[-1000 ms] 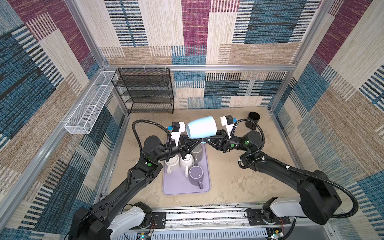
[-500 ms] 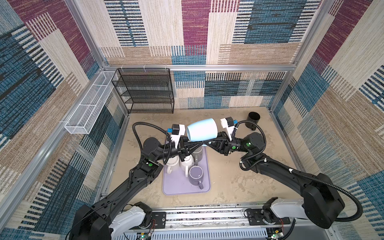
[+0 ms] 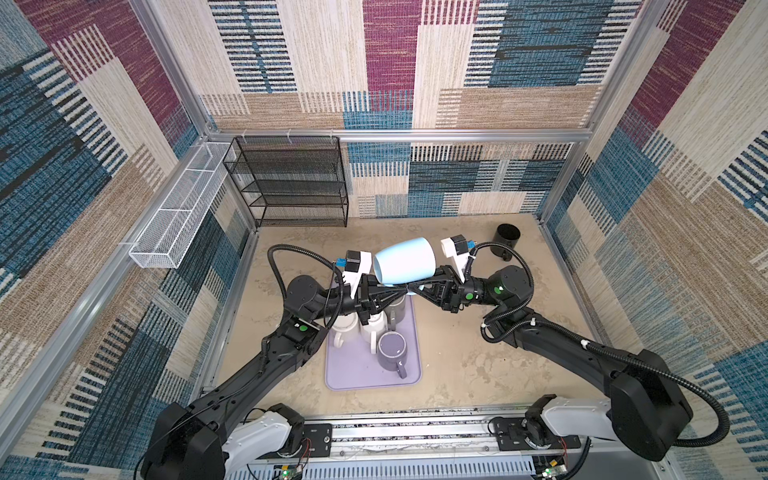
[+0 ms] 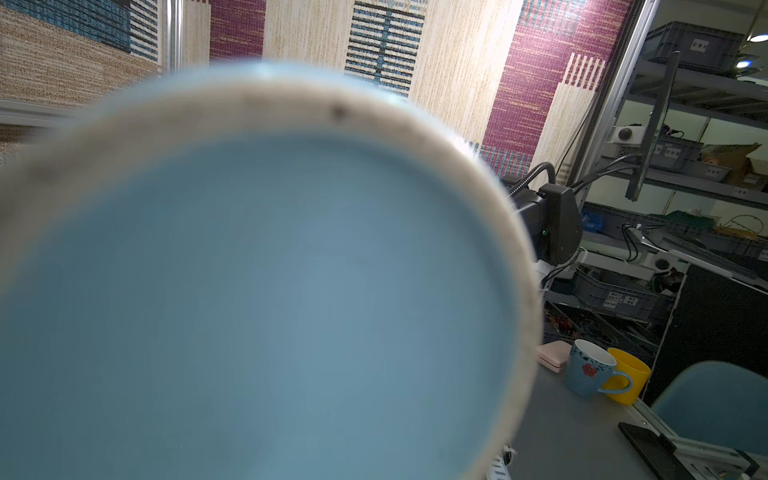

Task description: Turn the mug right side up

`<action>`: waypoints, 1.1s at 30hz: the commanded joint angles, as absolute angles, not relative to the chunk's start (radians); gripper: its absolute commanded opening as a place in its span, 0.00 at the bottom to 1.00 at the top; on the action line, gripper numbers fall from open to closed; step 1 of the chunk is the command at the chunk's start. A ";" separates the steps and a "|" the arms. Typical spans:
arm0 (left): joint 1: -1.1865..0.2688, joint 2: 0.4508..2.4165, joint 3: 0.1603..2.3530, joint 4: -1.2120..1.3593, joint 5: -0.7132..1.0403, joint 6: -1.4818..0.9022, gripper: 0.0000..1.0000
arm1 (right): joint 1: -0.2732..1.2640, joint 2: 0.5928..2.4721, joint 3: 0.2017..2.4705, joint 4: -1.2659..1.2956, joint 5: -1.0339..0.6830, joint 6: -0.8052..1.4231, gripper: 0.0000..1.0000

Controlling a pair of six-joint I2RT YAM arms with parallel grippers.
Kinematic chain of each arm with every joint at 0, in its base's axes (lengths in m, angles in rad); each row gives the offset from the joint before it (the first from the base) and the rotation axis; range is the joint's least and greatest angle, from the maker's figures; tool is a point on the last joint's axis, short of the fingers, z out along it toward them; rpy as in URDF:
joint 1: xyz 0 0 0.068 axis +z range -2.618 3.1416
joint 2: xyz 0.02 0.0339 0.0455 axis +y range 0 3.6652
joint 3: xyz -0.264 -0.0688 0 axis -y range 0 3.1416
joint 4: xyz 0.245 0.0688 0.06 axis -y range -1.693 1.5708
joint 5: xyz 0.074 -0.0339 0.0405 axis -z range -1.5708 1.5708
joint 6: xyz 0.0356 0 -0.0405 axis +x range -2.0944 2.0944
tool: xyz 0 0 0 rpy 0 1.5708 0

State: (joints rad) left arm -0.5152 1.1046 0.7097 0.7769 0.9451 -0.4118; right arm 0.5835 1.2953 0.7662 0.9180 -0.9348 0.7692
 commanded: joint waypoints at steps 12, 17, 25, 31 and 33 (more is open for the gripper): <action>-0.515 1.062 0.702 0.626 0.879 -0.301 0.09 | 0.586 1.282 0.776 0.933 -0.836 0.804 0.00; -0.515 1.055 0.705 0.573 0.855 -0.287 0.37 | 0.586 1.281 0.778 0.919 -0.824 0.803 0.00; -0.515 1.054 0.712 0.539 0.822 -0.278 0.54 | 0.586 1.281 0.774 0.897 -0.815 0.798 0.00; -0.515 1.042 0.725 0.454 0.776 -0.245 0.65 | 0.586 1.271 0.774 0.843 -0.790 0.780 0.00; -0.515 1.035 0.732 0.404 0.732 -0.226 0.71 | 0.586 1.264 0.775 0.821 -0.781 0.770 0.00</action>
